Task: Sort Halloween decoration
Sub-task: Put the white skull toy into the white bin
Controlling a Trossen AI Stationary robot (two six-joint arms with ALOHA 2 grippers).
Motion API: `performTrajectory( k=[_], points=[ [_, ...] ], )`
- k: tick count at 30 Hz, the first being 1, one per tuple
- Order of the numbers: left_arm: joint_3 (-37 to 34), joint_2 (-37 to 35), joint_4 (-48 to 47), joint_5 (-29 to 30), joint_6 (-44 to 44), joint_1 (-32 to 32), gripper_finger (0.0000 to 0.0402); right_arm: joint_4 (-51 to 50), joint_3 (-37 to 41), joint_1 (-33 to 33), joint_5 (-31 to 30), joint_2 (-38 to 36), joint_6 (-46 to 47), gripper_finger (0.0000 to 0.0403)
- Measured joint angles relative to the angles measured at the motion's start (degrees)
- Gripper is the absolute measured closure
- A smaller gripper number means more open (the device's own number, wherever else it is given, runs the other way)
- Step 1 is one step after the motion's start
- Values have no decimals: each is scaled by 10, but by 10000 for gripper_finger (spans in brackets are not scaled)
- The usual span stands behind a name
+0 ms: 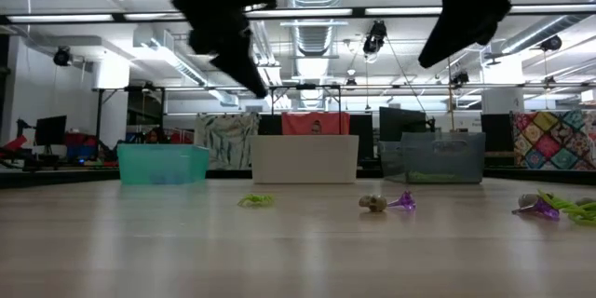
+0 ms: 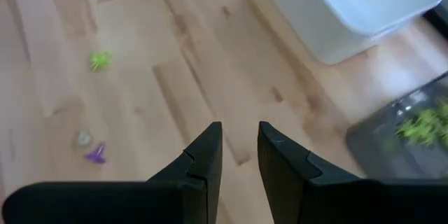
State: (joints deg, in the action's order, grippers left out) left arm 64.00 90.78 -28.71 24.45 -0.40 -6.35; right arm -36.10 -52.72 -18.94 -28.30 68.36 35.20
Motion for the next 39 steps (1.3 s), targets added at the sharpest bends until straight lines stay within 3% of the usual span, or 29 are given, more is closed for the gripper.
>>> performTrajectory(
  k=[8,17,28,39],
  points=[
    [67,12,30,0,48,144,395,125,49,-22,-3,0,-16,321],
    [93,73,43,-32,57,243,395,128,52,-22,-3,0,7,321],
    [95,156,42,-30,57,266,377,129,52,-22,-3,1,19,321],
    [95,175,48,-30,55,264,332,144,52,-22,-4,1,18,321]
  ],
)
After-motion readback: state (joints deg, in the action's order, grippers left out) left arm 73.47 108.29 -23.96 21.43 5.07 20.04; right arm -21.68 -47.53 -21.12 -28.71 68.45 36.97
